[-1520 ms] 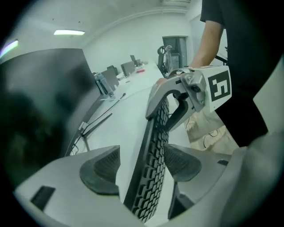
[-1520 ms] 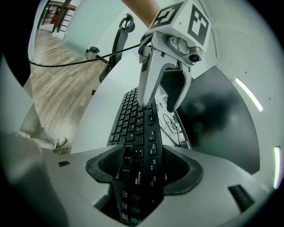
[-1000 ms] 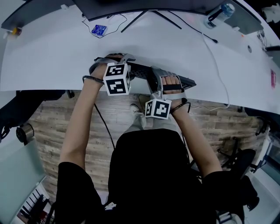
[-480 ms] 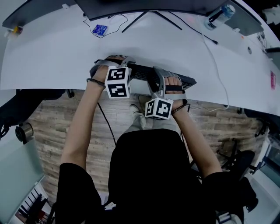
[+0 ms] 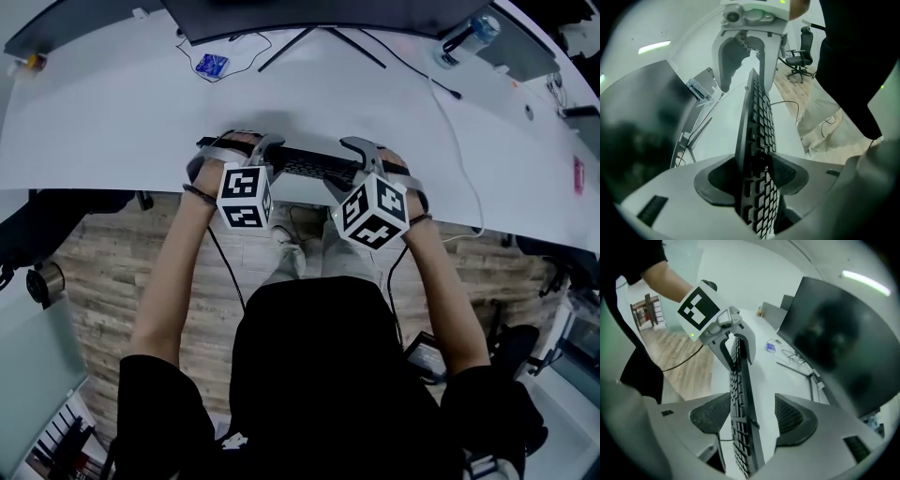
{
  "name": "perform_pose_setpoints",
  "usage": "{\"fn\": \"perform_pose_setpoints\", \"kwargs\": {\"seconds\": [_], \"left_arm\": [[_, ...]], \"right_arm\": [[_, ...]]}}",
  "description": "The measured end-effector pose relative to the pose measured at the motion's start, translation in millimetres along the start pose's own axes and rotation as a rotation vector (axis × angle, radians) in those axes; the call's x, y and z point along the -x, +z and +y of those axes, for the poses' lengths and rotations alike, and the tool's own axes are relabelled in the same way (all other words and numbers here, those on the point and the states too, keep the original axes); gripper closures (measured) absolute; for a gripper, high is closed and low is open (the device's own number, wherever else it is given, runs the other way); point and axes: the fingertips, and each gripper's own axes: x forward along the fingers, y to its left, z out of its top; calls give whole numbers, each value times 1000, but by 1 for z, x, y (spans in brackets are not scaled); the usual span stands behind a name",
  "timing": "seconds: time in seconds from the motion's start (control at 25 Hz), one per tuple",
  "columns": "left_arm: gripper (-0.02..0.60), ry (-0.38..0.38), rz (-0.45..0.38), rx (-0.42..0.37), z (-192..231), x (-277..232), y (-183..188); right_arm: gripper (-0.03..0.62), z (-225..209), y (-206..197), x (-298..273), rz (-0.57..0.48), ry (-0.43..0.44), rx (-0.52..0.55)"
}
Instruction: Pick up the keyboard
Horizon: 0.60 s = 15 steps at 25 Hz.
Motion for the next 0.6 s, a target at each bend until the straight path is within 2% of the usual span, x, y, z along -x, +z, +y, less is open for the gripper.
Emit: {"fn": "perform_pose_setpoints", "kwargs": {"seconds": [0.12,0.24,0.44,0.6], "left_arm": [[359,33,-3,-14,-3,2,2],[359,46,1,-13,-5,4,3],[359,60,-1,-22,-6,5,2],[360,60,5,-19,-7,5,1]], "right_arm": [[316,11,-2,-6,48,168,-17],[316,22,-9,-20,107,266,-28],[316,42,-31,-48,200,305,36],[318,50,-46,-58,274,310,140]]}}
